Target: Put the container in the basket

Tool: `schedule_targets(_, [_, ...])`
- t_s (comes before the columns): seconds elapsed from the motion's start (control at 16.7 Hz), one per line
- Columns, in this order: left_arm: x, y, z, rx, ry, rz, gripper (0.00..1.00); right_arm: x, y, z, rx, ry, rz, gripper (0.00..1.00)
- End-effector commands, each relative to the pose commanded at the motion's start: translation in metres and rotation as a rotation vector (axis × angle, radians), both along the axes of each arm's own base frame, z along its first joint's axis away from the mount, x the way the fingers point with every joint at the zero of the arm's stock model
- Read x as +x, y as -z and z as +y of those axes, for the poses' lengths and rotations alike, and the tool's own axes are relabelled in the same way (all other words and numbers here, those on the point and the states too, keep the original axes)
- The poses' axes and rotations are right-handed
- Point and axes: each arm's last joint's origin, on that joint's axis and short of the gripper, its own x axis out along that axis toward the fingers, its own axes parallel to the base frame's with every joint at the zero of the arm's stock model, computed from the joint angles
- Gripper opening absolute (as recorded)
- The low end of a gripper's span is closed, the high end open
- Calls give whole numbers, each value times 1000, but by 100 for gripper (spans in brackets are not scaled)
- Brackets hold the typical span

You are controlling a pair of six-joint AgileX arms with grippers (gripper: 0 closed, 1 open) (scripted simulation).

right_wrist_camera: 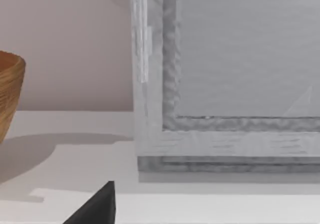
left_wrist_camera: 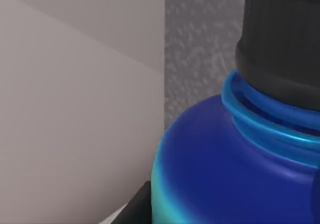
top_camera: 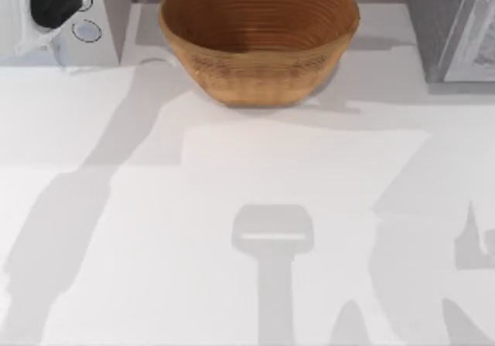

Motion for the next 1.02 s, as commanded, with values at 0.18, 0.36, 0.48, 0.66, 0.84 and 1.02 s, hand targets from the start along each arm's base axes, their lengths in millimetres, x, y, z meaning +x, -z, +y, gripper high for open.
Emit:
schedule_targets(0.18, [21,6,-8,-5,-12,-14,0,0,0,0,0,0,0,100])
schedule_targets(0.36, [30,8,-11,-8,-18,-21,0,0,0,0,0,0,0,100])
schedule_targets(0.48, [30,8,-11,-8,-18,-21,0,0,0,0,0,0,0,100])
schedule_targets(0.66, [30,9,-8,-6,-23,-20,0,0,0,0,0,0,0,100])
schedule_targets(0.84, [32,5,-11,-13,-20,-41,0,0,0,0,0,0,0,100])
schedule_targets(1.02, [42,17,-21,-10,-19,-28,0,0,0,0,0,0,0,100])
